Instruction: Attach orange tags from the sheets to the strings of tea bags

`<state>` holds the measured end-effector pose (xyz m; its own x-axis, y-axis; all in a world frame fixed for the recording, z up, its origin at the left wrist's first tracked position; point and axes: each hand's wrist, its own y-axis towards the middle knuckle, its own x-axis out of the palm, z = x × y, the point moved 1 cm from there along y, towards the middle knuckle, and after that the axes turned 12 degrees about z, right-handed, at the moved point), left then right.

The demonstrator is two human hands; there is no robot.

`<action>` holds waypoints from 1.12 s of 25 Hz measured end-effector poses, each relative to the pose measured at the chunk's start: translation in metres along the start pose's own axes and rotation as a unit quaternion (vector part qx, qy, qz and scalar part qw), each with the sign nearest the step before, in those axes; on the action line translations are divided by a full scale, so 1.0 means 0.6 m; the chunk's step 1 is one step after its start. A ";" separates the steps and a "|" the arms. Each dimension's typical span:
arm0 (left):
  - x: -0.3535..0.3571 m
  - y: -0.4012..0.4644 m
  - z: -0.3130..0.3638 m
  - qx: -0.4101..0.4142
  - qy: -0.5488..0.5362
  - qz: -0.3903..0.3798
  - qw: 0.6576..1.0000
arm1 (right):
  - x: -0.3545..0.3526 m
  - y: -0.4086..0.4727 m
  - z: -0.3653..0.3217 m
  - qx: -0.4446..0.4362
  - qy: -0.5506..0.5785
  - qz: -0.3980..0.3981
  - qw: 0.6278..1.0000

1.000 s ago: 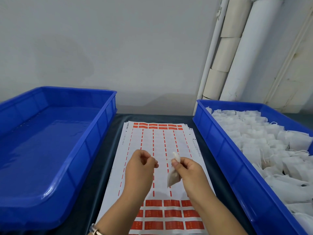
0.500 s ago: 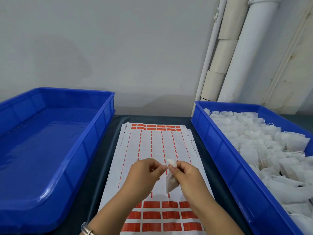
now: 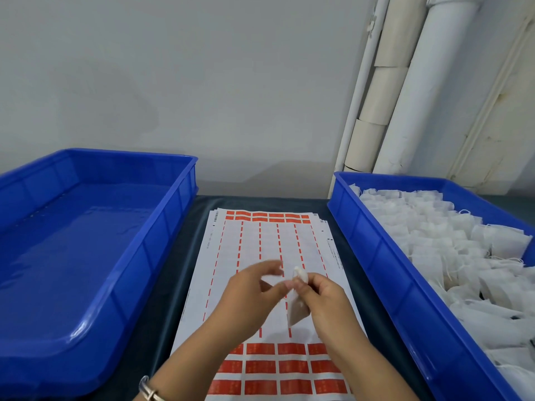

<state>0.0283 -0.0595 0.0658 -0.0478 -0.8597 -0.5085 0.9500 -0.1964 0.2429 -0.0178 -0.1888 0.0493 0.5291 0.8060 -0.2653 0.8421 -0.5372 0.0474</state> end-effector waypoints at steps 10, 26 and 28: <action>-0.013 0.007 0.000 0.144 0.186 0.086 0.968 | -0.018 0.001 0.011 0.008 0.017 -0.028 0.999; 0.020 -0.005 0.010 0.229 0.171 0.073 0.956 | -0.062 -0.019 0.034 0.046 -0.012 -0.099 0.994; 0.038 -0.005 0.007 0.195 0.132 0.063 0.970 | -0.076 -0.021 0.037 0.077 0.078 -0.081 0.991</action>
<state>0.0229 -0.0806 0.0571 0.1902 -0.7485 -0.6353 0.7523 -0.3046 0.5841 -0.0547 -0.2242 0.0393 0.4073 0.9072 -0.1050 0.8981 -0.4188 -0.1342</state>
